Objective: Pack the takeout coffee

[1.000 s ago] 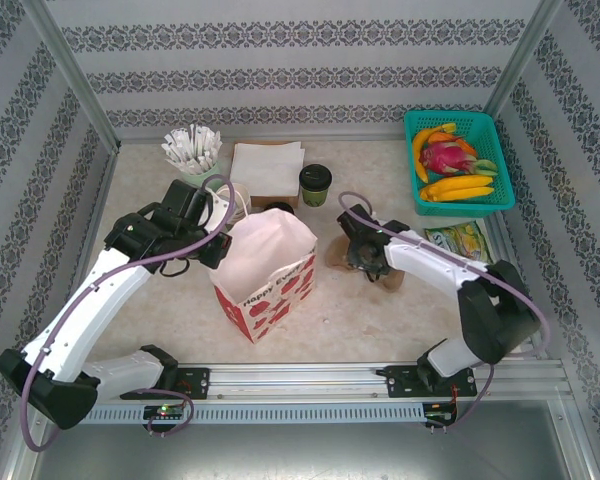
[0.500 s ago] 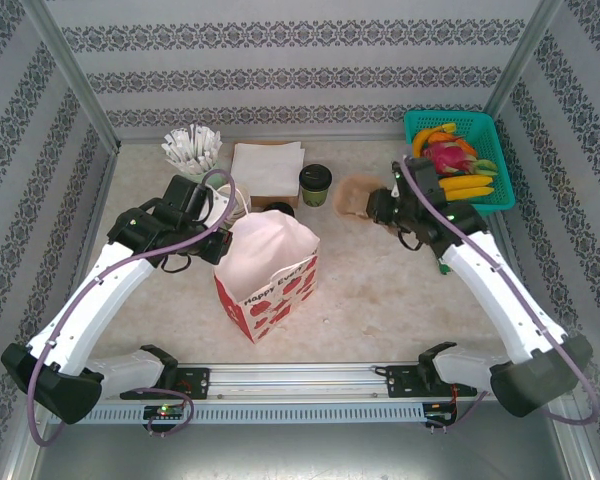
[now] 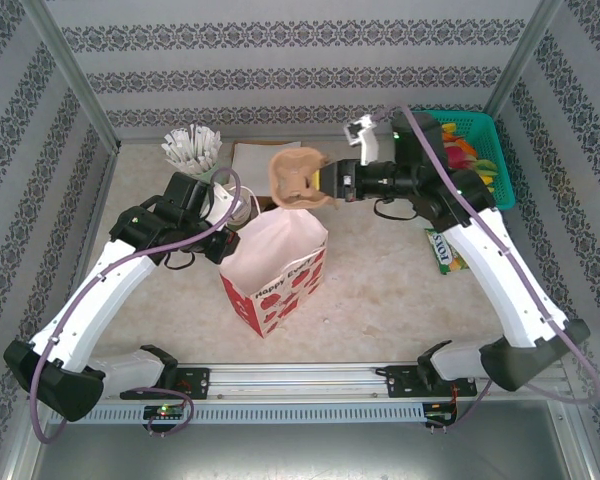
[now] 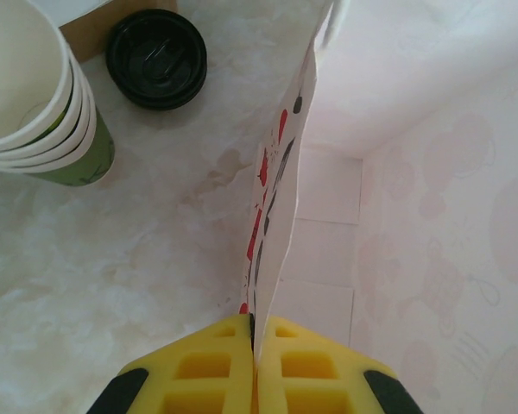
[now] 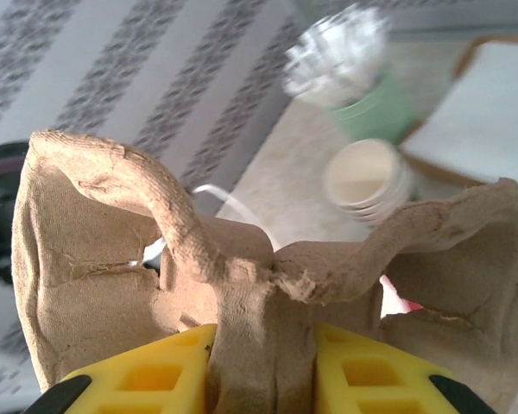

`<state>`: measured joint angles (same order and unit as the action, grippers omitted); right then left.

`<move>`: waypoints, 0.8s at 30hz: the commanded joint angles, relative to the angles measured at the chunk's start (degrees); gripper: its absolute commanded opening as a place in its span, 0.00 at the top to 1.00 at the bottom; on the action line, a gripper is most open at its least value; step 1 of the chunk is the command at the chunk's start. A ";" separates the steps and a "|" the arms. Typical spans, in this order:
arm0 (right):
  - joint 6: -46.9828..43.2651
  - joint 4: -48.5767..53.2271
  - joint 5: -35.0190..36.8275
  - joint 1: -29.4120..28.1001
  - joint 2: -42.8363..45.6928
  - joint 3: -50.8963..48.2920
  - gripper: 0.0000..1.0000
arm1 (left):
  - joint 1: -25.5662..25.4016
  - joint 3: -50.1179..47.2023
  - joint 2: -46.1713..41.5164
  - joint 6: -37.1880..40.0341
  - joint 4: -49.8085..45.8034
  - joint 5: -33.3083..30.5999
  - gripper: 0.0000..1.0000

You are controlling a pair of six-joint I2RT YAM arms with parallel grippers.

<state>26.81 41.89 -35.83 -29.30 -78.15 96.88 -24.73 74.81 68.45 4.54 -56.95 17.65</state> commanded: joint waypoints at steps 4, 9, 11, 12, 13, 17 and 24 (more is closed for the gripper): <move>0.28 1.06 -13.22 -3.25 -3.73 3.55 0.70 | 0.64 0.20 0.98 4.86 1.61 0.75 1.00; 0.03 1.95 -18.17 -4.34 -5.10 1.18 0.70 | 0.60 1.38 1.93 5.89 1.29 1.57 1.00; -0.99 3.79 -19.43 -4.40 -5.90 1.01 0.70 | 0.70 1.81 2.18 6.39 1.00 1.65 1.00; -1.66 4.92 -19.45 -4.44 -6.28 0.86 0.69 | 0.97 1.97 2.30 6.67 0.94 2.10 1.00; -2.50 5.98 -19.45 -4.40 -6.51 0.68 0.69 | 1.28 1.92 2.24 7.02 0.96 3.23 1.00; -4.78 9.95 -17.33 -4.32 -8.04 0.40 0.68 | 1.97 1.70 1.68 8.05 1.47 5.86 1.00; -9.06 18.59 -9.28 -6.15 -12.15 3.40 0.68 | 2.27 2.51 1.70 9.77 0.44 7.45 1.00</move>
<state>20.93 55.68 -48.27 -34.33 -89.58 98.17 -23.11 75.64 70.15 11.86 -56.27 22.57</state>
